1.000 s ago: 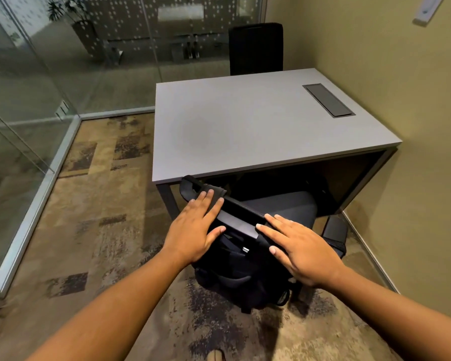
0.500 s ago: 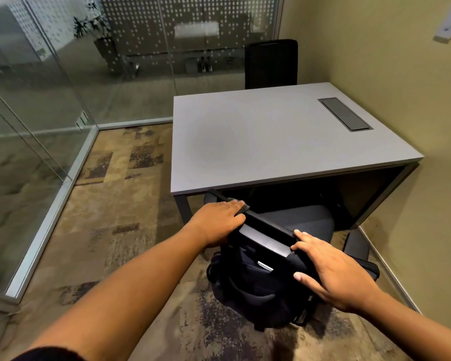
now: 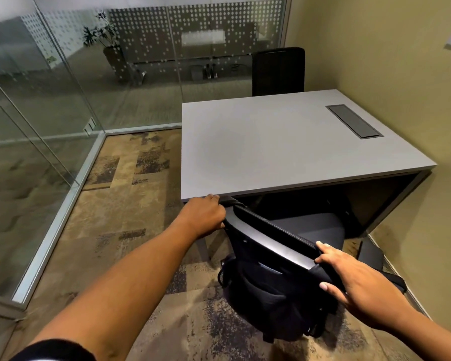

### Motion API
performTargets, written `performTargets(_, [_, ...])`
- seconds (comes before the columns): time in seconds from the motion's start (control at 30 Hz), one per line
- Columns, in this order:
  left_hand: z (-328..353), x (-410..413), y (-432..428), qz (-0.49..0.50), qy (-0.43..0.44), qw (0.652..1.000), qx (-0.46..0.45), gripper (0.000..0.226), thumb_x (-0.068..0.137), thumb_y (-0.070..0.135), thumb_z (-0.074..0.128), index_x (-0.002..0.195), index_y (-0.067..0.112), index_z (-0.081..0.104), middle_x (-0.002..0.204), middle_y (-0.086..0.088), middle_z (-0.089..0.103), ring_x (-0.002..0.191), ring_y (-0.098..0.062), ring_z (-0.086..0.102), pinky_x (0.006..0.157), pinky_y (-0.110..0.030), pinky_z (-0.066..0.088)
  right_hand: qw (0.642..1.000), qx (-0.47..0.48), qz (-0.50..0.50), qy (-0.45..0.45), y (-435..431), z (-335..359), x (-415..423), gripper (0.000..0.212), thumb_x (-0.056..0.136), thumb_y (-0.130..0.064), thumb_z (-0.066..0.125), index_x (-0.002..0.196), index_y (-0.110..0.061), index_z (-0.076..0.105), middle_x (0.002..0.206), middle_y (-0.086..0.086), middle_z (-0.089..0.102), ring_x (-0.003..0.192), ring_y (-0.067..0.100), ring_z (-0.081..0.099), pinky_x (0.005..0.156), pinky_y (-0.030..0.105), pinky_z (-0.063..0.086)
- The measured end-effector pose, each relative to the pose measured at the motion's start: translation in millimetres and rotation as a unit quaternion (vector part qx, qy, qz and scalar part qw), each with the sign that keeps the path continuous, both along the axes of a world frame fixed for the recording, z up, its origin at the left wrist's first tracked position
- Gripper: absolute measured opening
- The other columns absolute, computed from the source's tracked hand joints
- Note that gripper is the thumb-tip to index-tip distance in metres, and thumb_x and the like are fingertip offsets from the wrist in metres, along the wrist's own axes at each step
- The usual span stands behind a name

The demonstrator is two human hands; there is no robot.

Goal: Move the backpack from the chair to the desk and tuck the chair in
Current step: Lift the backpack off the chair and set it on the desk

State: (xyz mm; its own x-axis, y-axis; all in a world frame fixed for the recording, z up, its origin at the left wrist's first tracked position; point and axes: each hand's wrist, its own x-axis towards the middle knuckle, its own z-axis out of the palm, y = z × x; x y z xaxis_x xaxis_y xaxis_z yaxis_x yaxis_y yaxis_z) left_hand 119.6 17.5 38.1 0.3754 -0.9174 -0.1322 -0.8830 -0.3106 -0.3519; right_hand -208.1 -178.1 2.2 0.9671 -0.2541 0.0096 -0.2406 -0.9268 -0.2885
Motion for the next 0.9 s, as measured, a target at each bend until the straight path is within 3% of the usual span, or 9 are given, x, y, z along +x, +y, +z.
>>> performTargets(0.1, [-4.6, 10.5, 8.9, 0.041, -0.003, 0.999, -0.034, 0.039, 0.095, 0.048, 0.05, 0.101, 0.012, 0.064, 0.109, -0.013, 0.066, 0.097, -0.03, 0.064, 0.061, -0.039, 0.049, 1.0, 0.001, -0.001, -0.001, -0.4, -0.3, -0.4, 0.048, 0.087, -0.071, 0.029, 0.128, -0.047, 0.037, 0.158, -0.022, 0.017, 0.142, -0.005, 0.023, 0.109, 0.015, 0.022])
performTargets(0.2, [-12.5, 11.3, 18.3, 0.094, 0.016, 0.994, -0.044, 0.038, 0.096, 0.047, 0.047, 0.091, 0.014, 0.065, 0.087, -0.005, 0.068, 0.078, -0.028, 0.066, 0.055, -0.033, 0.042, 1.0, -0.001, -0.003, -0.002, 0.3, -1.5, 0.6, 0.047, 0.088, -0.07, 0.031, 0.128, -0.046, 0.038, 0.158, -0.021, 0.018, 0.142, -0.003, 0.025, 0.109, 0.016, 0.024])
performTargets(0.37, [-27.9, -20.6, 31.2, 0.114, 0.107, 0.977, -0.142, 0.026, 0.097, 0.038, 0.047, 0.091, 0.015, 0.06, 0.085, -0.006, 0.063, 0.077, -0.03, 0.062, 0.056, -0.036, 0.043, 1.0, -0.004, 0.0, 0.0, 2.2, -3.0, 6.9, 0.049, 0.089, -0.068, 0.032, 0.13, -0.043, 0.037, 0.16, -0.012, 0.022, 0.143, 0.003, 0.027, 0.112, 0.023, 0.029])
performTargets(0.53, [-35.0, -78.0, 42.5, 0.126, 0.214, 0.928, -0.278, 0.016, 0.092, 0.029, 0.055, 0.085, 0.015, 0.06, 0.081, -0.004, 0.066, 0.077, -0.031, 0.062, 0.06, -0.04, 0.05, 1.0, -0.006, 0.007, 0.007, 9.2, -4.6, 17.1, 0.05, 0.09, -0.06, 0.04, 0.135, -0.039, 0.036, 0.16, -0.005, 0.026, 0.145, 0.01, 0.028, 0.114, 0.024, 0.025])
performTargets(0.7, [-33.9, -122.1, 48.4, 0.123, 0.275, 0.878, -0.372, 0.004, 0.086, 0.017, 0.067, 0.088, 0.016, 0.07, 0.077, -0.001, 0.07, 0.069, -0.024, 0.065, 0.057, -0.036, 0.052, 1.0, 0.016, -0.004, -0.02, 11.3, -2.1, 22.3, 0.038, 0.087, -0.05, 0.06, 0.12, -0.039, 0.043, 0.159, -0.009, 0.028, 0.138, 0.009, 0.038, 0.099, 0.022, 0.038])
performTargets(0.77, [-28.2, -134.7, 49.5, 0.12, 0.292, 0.865, -0.389, 0.008, 0.082, 0.012, 0.071, 0.089, 0.016, 0.072, 0.075, 0.0, 0.071, 0.067, -0.022, 0.066, 0.058, -0.035, 0.053, 0.999, 0.02, 0.004, -0.037, 8.9, 0.1, 21.1, 0.034, 0.086, -0.046, 0.066, 0.113, -0.033, 0.049, 0.156, -0.006, 0.03, 0.14, 0.013, 0.036, 0.1, 0.027, 0.043])
performTargets(0.83, [-20.2, -146.2, 48.5, 0.114, 0.307, 0.857, -0.398, 0.015, 0.078, 0.006, 0.074, 0.089, 0.017, 0.073, 0.077, 0.0, 0.073, 0.068, -0.02, 0.068, 0.059, -0.035, 0.055, 0.998, 0.024, 0.019, -0.049, 4.8, 0.3, 16.1, 0.031, 0.084, -0.039, 0.07, 0.108, -0.027, 0.054, 0.152, 0.001, 0.036, 0.145, 0.019, 0.03, 0.109, 0.037, 0.041])
performTargets(0.9, [-11.1, -156.8, 46.9, 0.111, 0.318, 0.85, -0.405, 0.021, 0.075, 0.003, 0.076, 0.09, 0.018, 0.074, 0.079, 0.002, 0.074, 0.07, -0.018, 0.068, 0.06, -0.034, 0.056, 0.998, 0.031, 0.02, -0.06, 1.1, 0.2, 8.2, 0.028, 0.084, -0.034, 0.072, 0.105, -0.025, 0.055, 0.15, 0.003, 0.039, 0.146, 0.02, 0.028, 0.112, 0.038, 0.038])
